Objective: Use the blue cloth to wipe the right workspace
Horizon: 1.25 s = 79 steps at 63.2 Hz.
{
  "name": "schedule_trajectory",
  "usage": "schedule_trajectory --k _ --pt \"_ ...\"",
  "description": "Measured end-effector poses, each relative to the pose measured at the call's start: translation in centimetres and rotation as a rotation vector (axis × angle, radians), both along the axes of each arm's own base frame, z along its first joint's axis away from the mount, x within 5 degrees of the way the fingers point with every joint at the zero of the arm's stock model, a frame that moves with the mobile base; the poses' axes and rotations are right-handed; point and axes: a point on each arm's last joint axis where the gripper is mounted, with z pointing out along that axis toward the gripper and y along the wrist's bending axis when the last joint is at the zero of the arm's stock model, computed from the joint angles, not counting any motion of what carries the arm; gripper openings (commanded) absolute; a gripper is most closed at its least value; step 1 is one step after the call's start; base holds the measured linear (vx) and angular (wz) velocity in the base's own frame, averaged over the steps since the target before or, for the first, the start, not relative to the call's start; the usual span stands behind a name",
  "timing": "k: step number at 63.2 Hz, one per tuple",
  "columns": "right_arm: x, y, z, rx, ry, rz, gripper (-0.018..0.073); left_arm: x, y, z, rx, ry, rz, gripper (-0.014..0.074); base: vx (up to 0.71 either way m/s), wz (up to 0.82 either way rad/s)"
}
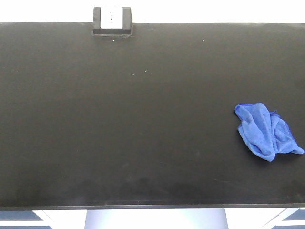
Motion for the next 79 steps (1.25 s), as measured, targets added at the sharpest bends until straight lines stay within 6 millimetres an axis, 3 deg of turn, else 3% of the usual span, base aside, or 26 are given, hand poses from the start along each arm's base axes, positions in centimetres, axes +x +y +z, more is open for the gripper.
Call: schedule_trajectory --k 16,79 --pt "0.8 0.1 -6.6 0.021 0.062 0.009 -0.0009 0.0 0.0 0.0 0.000 0.000 0.000 -0.0006 0.00 0.00" --pt "1.0 0.1 -6.3 0.009 0.000 0.013 -0.0008 0.0 0.0 0.0 0.000 0.000 0.000 -0.0006 0.00 0.00"
